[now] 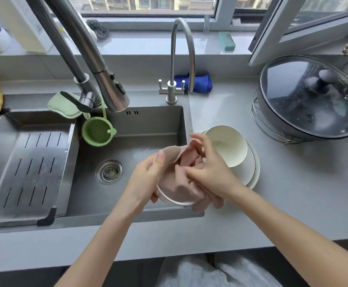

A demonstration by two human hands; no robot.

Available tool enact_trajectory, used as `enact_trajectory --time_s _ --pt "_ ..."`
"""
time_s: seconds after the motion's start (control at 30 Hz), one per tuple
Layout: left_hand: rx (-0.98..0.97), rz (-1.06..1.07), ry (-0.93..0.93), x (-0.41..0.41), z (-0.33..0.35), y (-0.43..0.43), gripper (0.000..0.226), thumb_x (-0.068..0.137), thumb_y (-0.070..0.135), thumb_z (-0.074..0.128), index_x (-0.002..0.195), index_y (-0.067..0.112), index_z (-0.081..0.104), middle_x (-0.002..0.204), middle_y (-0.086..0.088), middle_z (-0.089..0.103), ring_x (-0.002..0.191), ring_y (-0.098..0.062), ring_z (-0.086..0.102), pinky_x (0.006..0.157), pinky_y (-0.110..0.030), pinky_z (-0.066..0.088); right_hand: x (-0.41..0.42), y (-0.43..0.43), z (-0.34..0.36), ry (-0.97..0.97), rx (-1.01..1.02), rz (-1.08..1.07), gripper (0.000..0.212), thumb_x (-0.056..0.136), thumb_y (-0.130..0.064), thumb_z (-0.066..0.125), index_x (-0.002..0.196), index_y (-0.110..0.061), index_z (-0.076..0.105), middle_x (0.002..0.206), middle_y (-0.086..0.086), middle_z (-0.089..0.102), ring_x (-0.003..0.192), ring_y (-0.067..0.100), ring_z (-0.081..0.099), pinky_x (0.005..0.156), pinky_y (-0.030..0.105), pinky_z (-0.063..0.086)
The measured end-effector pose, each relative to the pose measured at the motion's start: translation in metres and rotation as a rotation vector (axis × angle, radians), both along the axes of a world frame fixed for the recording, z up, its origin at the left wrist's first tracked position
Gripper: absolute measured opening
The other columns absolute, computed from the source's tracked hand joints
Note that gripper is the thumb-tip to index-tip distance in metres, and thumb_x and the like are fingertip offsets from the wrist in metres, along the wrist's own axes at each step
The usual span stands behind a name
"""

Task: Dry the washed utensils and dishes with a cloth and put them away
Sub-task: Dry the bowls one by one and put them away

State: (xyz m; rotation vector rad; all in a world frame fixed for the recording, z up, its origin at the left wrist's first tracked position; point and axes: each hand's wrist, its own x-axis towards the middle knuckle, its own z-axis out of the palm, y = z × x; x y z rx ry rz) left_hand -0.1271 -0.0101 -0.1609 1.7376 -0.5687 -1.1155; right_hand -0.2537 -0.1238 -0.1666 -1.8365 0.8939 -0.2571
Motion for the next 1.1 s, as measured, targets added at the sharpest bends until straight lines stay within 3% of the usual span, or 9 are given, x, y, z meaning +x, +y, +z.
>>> enact_trajectory --time_s 0.1,0.23,0.33,0.47,0.6,0.77,0.87,1.03,1.1 --pt "-0.045 -0.134 -0.118 -0.002 0.005 -0.005 0.033 0.100 0.042 0.035 0.111 0.037 0.066 0.091 0.008 0.070 0.050 0.000 0.051 0.040 -0.015 0.036 0.008 0.007 -0.003 0.245 -0.164 0.152 0.092 0.069 -0.023 0.076 0.143 -0.036 0.024 0.120 -0.011 0.055 0.103 0.010 0.055 0.089 0.023 0.043" --pt "0.070 -0.112 -0.441 -0.003 -0.002 -0.009 0.047 0.085 0.061 0.030 0.108 0.037 0.063 0.093 0.012 0.068 0.085 -0.009 0.059 0.071 -0.029 0.045 0.027 0.004 -0.007 0.366 -0.206 -0.015 0.065 0.063 -0.035 0.080 0.118 -0.028 0.044 0.096 -0.003 0.067 0.092 0.025 0.062 0.077 0.034 0.049" --pt "0.016 -0.092 -0.328 0.001 0.001 -0.008 0.039 0.091 0.058 0.033 0.107 0.039 0.064 0.086 0.013 0.068 0.062 -0.007 0.052 0.050 -0.025 0.038 0.034 -0.002 -0.008 0.309 -0.195 -0.084 0.042 0.068 -0.028 0.077 0.099 -0.019 0.049 0.083 -0.002 0.067 0.082 0.027 0.061 0.068 0.034 0.047" --pt "-0.026 -0.003 -0.060 0.013 0.002 -0.010 0.028 0.097 0.047 0.041 0.100 0.043 0.068 0.064 0.013 0.061 0.048 -0.012 0.042 0.036 -0.016 0.028 0.040 0.000 -0.006 0.253 -0.318 -0.074 0.029 0.079 -0.012 0.063 0.103 -0.015 0.049 0.089 0.010 0.068 0.085 0.037 0.059 0.070 0.041 0.047" --pt "0.111 0.083 0.168 0.025 -0.002 -0.009 0.046 0.095 0.054 0.036 0.105 0.020 0.066 0.064 -0.004 0.054 0.043 -0.014 0.040 0.037 -0.016 0.027 0.033 0.004 0.011 0.018 -0.424 -0.223 0.037 0.082 -0.006 0.050 0.118 -0.013 0.056 0.100 0.009 0.070 0.090 0.032 0.061 0.075 0.032 0.041" --pt "0.176 0.117 0.208 0.031 -0.006 -0.004 0.049 0.092 0.061 0.034 0.104 0.024 0.064 0.071 -0.009 0.051 0.051 -0.018 0.040 0.039 -0.017 0.029 0.034 -0.020 0.058 -0.437 -0.523 -0.540 0.026 0.082 0.005 0.051 0.098 -0.011 0.064 0.092 0.008 0.065 0.084 0.019 0.059 0.078 0.026 0.046" --pt "0.174 0.090 0.241 0.025 -0.006 -0.008 0.048 0.092 0.062 0.034 0.102 0.025 0.063 0.070 -0.007 0.051 0.050 -0.016 0.039 0.039 -0.016 0.030 0.045 -0.002 0.062 -0.622 -0.410 -0.430 0.018 0.085 0.001 0.054 0.099 -0.009 0.059 0.095 0.009 0.062 0.087 0.022 0.059 0.080 0.031 0.045" --pt "0.113 0.094 0.169 0.022 -0.009 -0.006 0.051 0.093 0.059 0.036 0.097 0.019 0.067 0.065 -0.005 0.058 0.044 -0.013 0.045 0.039 -0.016 0.029 0.007 0.032 0.018 0.225 -0.611 0.205 0.042 0.071 -0.044 0.045 0.092 -0.019 0.070 0.126 -0.001 0.060 0.117 0.026 0.051 0.111 0.053 0.021" --pt "0.090 0.065 0.117 0.023 -0.012 -0.001 0.051 0.096 0.056 0.030 0.105 0.023 0.068 0.070 -0.007 0.057 0.043 -0.011 0.044 0.040 -0.016 0.028 -0.008 0.030 0.024 0.210 -0.670 0.180 0.037 0.074 -0.046 0.048 0.083 -0.022 0.074 0.122 0.001 0.064 0.118 0.027 0.053 0.111 0.047 0.019"
